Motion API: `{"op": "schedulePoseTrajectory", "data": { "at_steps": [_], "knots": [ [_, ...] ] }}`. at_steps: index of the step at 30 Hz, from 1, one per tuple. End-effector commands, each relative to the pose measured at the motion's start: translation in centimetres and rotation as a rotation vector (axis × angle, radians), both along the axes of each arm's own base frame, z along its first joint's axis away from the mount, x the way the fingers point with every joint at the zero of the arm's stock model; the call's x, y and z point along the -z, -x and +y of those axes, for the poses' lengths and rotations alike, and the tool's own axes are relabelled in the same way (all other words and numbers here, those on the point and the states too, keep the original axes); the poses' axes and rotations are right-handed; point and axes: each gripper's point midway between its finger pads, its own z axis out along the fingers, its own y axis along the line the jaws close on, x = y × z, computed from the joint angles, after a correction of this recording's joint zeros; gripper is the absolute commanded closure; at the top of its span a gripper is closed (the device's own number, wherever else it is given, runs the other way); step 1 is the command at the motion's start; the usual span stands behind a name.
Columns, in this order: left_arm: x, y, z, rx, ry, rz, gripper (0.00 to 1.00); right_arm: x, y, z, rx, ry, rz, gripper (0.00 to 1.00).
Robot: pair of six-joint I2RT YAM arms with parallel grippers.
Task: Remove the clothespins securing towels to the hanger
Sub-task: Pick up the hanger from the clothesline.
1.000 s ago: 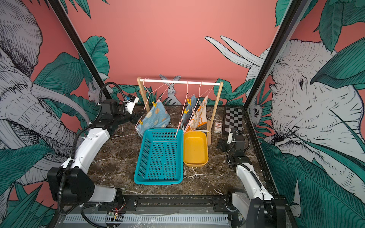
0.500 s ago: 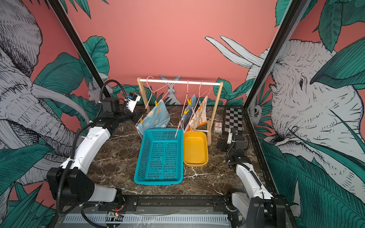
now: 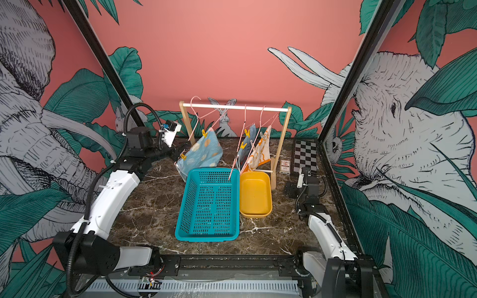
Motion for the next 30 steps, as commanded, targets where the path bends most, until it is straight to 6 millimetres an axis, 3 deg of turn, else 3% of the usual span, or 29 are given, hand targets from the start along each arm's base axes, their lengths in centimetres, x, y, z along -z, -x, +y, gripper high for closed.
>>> {"op": "schedulePoseTrajectory", "data": {
  "at_steps": [1, 16, 30],
  "knots": [
    [-4.4, 1.5, 0.2, 0.004, -0.023, -0.141, 1.0, -1.8, -0.8, -0.2, 0.013, 0.004, -0.052, 0.01],
    [-8.8, 5.9, 1.4, -0.01, -0.086, -0.22, 1.0, -2.4, -0.7, 0.1, 0.001, -0.008, -0.067, 0.01],
    [-10.5, 11.3, 2.0, 0.024, -0.138, -0.166, 1.0, -3.0, -0.4, 0.5, -0.02, -0.013, -0.078, 0.01]
  ]
}}
